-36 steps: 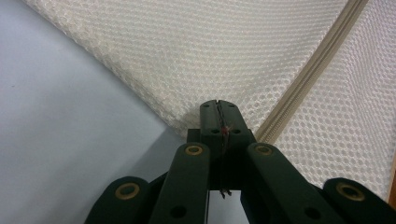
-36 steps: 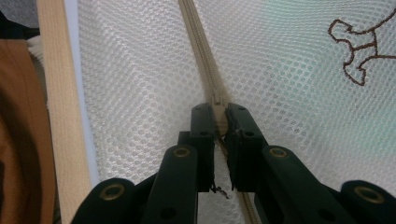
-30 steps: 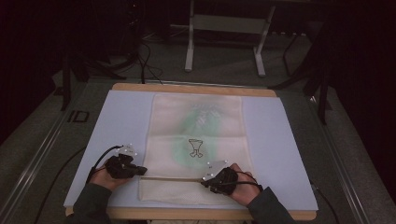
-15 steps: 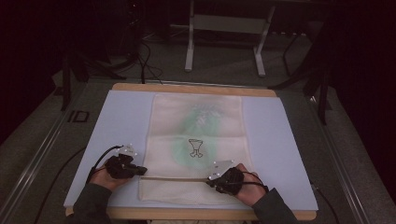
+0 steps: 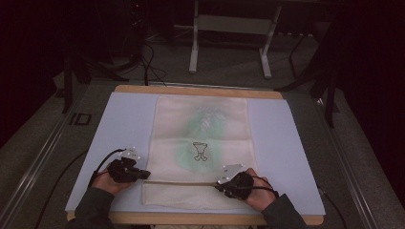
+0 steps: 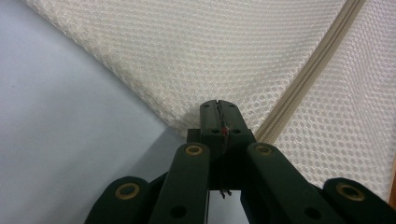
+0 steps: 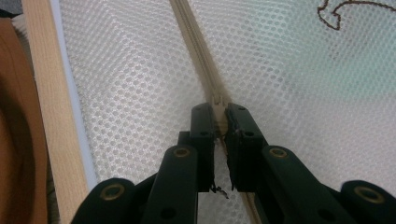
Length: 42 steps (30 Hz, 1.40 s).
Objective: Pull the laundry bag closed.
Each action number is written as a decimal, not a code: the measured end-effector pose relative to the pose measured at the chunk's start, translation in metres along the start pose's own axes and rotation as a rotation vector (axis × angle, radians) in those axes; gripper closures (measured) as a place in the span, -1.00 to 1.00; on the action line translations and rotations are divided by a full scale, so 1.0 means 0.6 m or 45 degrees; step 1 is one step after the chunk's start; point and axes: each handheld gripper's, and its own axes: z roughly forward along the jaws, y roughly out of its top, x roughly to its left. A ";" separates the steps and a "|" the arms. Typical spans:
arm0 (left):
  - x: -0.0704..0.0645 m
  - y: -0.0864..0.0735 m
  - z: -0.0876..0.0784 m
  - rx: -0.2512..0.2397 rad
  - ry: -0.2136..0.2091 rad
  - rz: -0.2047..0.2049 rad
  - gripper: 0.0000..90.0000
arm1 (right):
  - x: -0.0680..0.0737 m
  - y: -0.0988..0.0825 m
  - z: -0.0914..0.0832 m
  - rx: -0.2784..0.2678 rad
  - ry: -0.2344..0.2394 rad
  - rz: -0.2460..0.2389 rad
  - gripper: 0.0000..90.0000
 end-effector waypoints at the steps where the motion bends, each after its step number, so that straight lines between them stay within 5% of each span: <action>1: 0.000 0.000 0.000 0.000 0.000 0.000 1.00 | 0.000 -0.001 -0.001 0.002 -0.001 0.003 0.83; 42: 0.001 0.000 0.000 0.000 -0.004 0.000 1.00 | -0.021 -0.049 -0.035 0.012 -0.032 0.084 0.83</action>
